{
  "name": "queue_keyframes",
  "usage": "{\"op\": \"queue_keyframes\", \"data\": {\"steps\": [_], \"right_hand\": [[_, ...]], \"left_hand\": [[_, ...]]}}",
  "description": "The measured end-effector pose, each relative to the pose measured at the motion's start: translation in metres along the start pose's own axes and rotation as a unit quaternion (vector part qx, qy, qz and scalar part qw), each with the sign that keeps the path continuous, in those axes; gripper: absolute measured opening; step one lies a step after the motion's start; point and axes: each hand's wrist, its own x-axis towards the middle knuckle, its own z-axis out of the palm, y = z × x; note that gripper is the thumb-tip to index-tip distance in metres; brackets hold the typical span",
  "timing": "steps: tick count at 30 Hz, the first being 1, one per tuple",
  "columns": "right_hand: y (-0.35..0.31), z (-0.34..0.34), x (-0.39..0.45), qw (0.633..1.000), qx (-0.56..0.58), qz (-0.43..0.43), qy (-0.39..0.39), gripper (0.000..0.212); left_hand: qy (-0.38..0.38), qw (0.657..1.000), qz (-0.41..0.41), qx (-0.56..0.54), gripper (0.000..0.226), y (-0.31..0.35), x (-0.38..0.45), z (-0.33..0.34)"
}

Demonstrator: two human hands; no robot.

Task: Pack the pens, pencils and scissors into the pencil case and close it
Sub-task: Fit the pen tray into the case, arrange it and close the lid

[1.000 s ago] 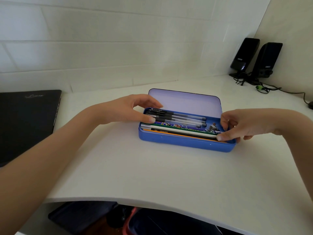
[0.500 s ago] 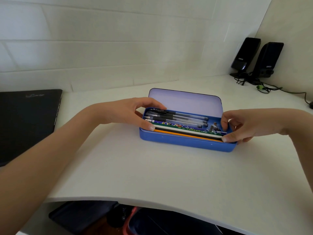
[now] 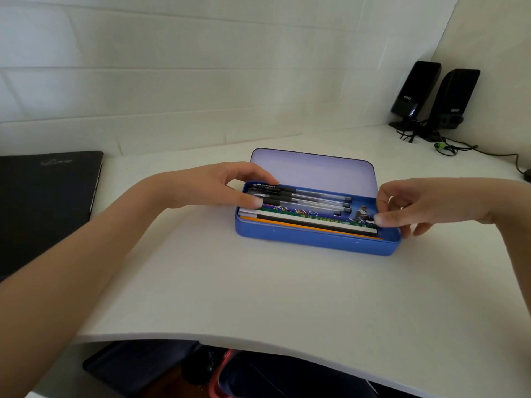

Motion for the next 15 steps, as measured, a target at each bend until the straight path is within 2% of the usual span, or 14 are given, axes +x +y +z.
{"op": "queue_keyframes", "data": {"steps": [3, 6, 10, 15], "right_hand": [[-0.002, 0.000, 0.003, 0.999, 0.009, 0.004, 0.037, 0.049], [-0.003, 0.005, 0.008, 0.999, -0.007, 0.017, 0.046, 0.034], [-0.003, 0.005, 0.010, 0.997, -0.009, 0.013, 0.077, 0.037], [-0.002, 0.003, 0.016, 0.983, -0.014, -0.009, 0.181, 0.043]], "left_hand": [[0.027, 1.000, 0.002, -0.015, 0.025, 0.000, 0.001, 0.001], [0.035, 0.999, 0.004, -0.026, 0.026, 0.000, 0.002, 0.001], [0.032, 0.999, 0.006, -0.010, 0.027, -0.002, 0.002, 0.001], [0.064, 0.997, 0.011, -0.049, 0.028, -0.002, 0.006, 0.004]]}}
